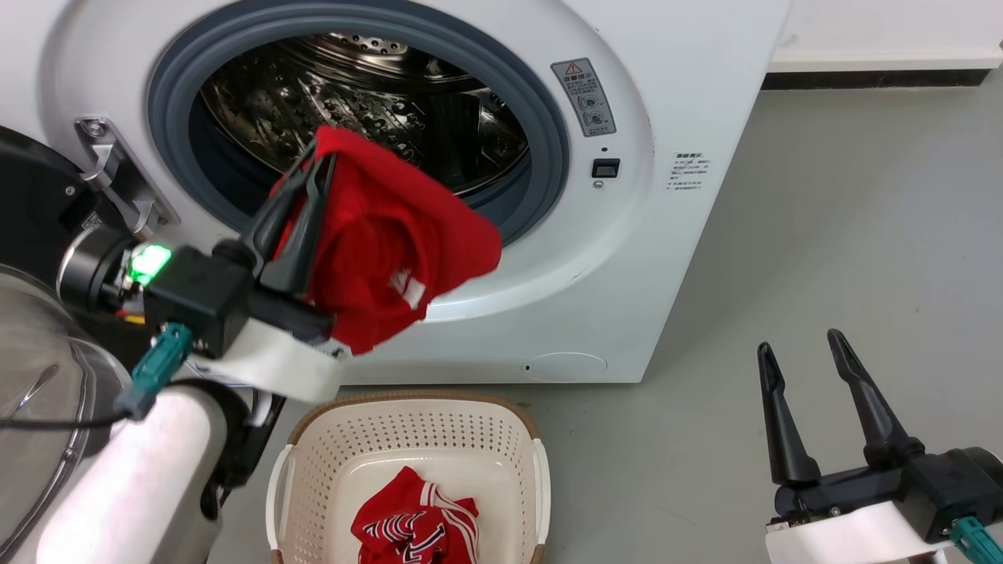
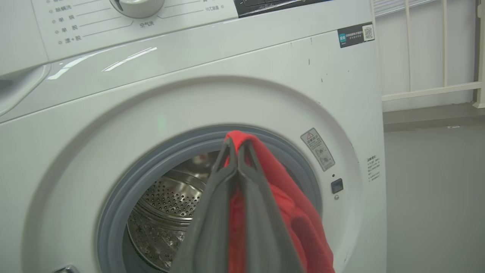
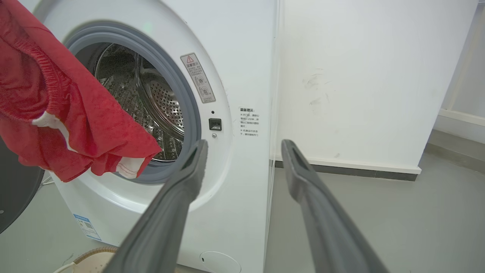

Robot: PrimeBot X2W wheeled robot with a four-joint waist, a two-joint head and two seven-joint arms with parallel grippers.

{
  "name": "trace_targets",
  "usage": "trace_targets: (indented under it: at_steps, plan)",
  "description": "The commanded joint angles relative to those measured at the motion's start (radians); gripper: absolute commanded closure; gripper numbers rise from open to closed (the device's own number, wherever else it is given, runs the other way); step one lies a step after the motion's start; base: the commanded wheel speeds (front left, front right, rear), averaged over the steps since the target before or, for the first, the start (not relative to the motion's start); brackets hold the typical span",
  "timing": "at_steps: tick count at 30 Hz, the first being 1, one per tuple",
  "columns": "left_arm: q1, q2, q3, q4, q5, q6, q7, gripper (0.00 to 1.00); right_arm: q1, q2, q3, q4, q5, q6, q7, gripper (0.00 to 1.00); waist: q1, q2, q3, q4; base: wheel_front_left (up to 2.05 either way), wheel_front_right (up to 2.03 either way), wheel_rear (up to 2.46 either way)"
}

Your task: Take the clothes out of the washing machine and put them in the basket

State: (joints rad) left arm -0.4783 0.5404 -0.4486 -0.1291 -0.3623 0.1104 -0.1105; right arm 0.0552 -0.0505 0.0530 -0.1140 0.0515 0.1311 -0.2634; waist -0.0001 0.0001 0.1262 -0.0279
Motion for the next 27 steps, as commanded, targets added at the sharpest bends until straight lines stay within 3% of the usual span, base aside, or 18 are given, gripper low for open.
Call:
trace_targets:
  at_steps: [1,7,13,23,27]
  plan:
    - [0.035,0.012,-0.004,-0.033,0.005,0.012,0.009,1.0,0.01,0.001,0.001,0.001,-0.006,-0.001,-0.002,0.0,0.0001,-0.0001,0.002,0.004,0.0,0.0,0.0]
    - [0.132,0.031,-0.018,-0.119,-0.001,0.042,0.036,1.0,0.004,0.001,-0.011,-0.003,-0.011,-0.001,-0.002,0.0,0.0001,-0.0001,0.024,0.022,0.0,0.0,0.0]
    - [0.208,0.012,-0.051,-0.091,-0.028,0.047,0.028,1.0,-0.021,0.001,-0.014,-0.009,-0.018,-0.001,-0.002,0.0,0.0001,-0.0001,0.068,0.038,0.0,0.0,0.0]
    - [0.191,-0.078,-0.146,0.137,-0.054,-0.032,-0.024,1.0,-0.095,0.001,-0.013,-0.025,-0.037,-0.001,-0.002,0.0,0.0001,-0.0001,0.209,0.026,0.0,0.0,0.0]
    - [0.152,-0.121,-0.164,0.295,-0.07,-0.07,-0.054,1.0,-0.139,0.001,-0.014,-0.034,-0.041,-0.001,-0.002,0.0,0.0001,-0.0001,0.293,0.0,0.0,0.0,0.0]
